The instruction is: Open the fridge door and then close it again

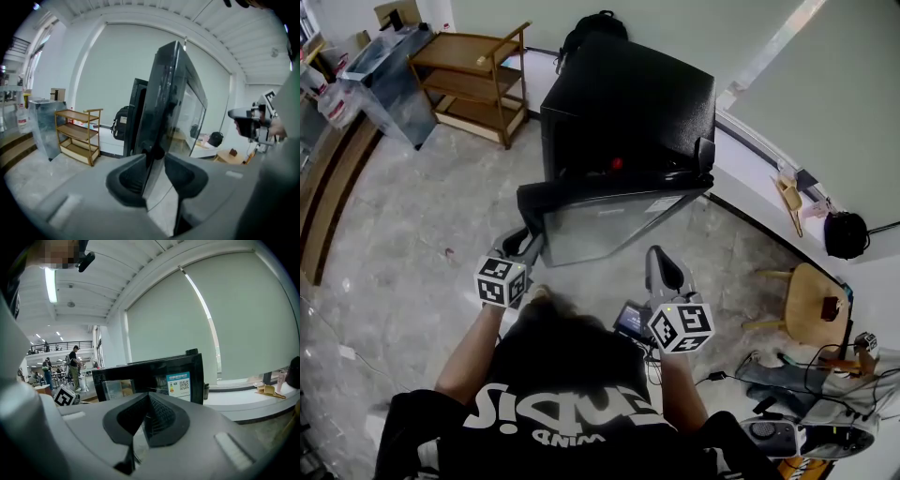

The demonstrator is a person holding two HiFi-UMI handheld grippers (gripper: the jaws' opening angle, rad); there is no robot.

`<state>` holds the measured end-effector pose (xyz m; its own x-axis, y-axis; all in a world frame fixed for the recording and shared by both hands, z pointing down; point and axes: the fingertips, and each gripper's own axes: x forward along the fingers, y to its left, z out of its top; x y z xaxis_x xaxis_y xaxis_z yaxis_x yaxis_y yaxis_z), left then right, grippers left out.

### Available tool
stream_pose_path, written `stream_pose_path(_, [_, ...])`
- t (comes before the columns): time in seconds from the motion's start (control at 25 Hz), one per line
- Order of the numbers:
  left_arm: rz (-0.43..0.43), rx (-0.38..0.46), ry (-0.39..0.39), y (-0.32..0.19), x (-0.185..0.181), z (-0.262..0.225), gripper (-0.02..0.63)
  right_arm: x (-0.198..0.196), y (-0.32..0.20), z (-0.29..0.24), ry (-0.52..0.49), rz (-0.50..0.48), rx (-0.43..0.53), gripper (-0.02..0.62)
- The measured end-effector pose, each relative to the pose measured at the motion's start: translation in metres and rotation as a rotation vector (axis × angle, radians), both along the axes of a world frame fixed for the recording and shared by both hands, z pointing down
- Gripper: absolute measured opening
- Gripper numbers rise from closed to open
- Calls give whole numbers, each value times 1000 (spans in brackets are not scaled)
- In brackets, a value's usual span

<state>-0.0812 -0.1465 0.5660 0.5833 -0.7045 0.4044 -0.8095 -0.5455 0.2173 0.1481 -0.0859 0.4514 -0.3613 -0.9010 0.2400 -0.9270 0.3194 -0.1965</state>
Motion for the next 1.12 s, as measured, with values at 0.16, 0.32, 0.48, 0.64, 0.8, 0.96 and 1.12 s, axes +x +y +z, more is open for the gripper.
stream_pose_path(0.16, [-4,-9,24,25,0,10,118,-2,13,7,6,3,16,-2])
stream_pose_path(0.32, [-7,-23,26,39,9,5,114,5,17,3,1,3,13,-2])
stream_pose_path(0.48, [-13,-36,38,49,16,-5,109,8,17,-5,-2,-3,3,-2])
stream_pose_path(0.64, [-10,-46,47,61,21,-4,107,7,20,-4,-7,-10,5,-2])
stream_pose_path(0.8, [0,-57,51,66,22,-5,103,4,19,-6,-11,-16,7,-2])
stream_pose_path(0.96, [-1,-62,51,67,22,-6,103,6,19,-7,-12,-15,7,-2])
stream_pose_path(1.12, [-1,-64,49,67,22,-5,103,8,18,-6,-12,-14,6,-2])
